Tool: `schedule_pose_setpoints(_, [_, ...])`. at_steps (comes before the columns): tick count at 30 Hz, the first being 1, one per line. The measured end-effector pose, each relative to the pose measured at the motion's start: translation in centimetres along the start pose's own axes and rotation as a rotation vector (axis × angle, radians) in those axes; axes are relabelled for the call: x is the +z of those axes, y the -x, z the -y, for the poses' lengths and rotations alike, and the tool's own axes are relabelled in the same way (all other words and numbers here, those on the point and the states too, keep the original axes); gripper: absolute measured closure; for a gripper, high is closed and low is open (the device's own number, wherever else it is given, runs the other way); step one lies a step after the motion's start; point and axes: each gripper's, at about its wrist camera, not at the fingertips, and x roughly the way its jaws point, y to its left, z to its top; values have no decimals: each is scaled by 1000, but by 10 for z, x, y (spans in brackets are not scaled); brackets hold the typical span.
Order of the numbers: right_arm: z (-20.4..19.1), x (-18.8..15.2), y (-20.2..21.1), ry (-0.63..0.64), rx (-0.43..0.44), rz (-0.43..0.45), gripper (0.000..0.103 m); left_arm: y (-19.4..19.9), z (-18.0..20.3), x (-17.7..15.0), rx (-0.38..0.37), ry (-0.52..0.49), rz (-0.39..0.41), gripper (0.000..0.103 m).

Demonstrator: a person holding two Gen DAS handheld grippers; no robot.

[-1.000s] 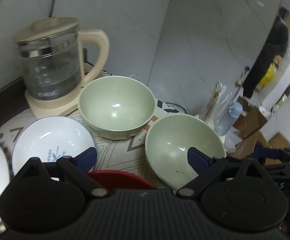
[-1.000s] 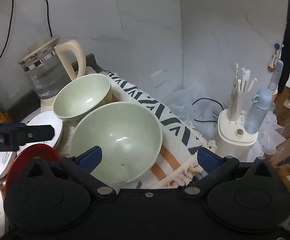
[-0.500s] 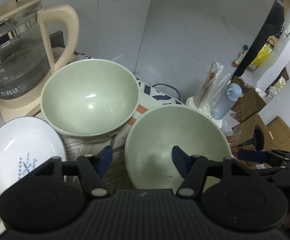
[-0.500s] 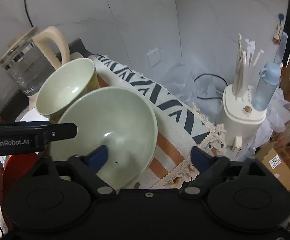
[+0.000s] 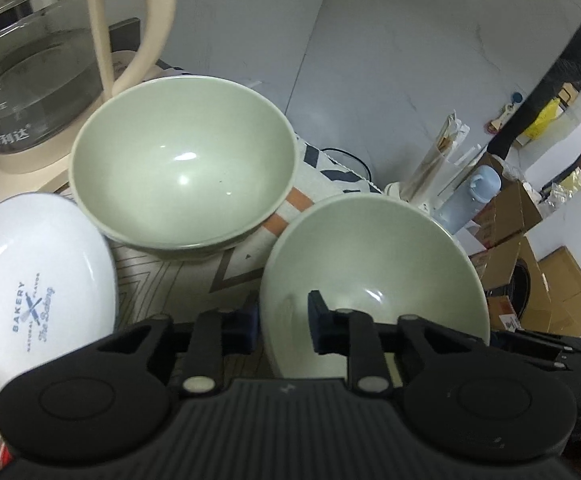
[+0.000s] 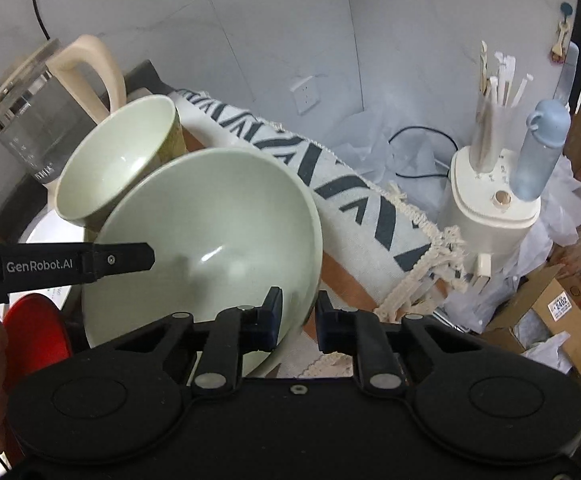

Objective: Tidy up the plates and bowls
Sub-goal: 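Carry the held green bowl with both tools and lower it into the red bowl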

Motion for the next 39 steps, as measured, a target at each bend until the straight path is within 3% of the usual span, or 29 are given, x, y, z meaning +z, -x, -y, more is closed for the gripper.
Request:
schedule_pose_setpoints(19, [-7,20,70,99,91,131,85,86,21,-12,38,112,198,85])
schedule_pose_setpoints(39, [-39,-1,106,253,229,172,84,157,16,-60,147,241,334,85])
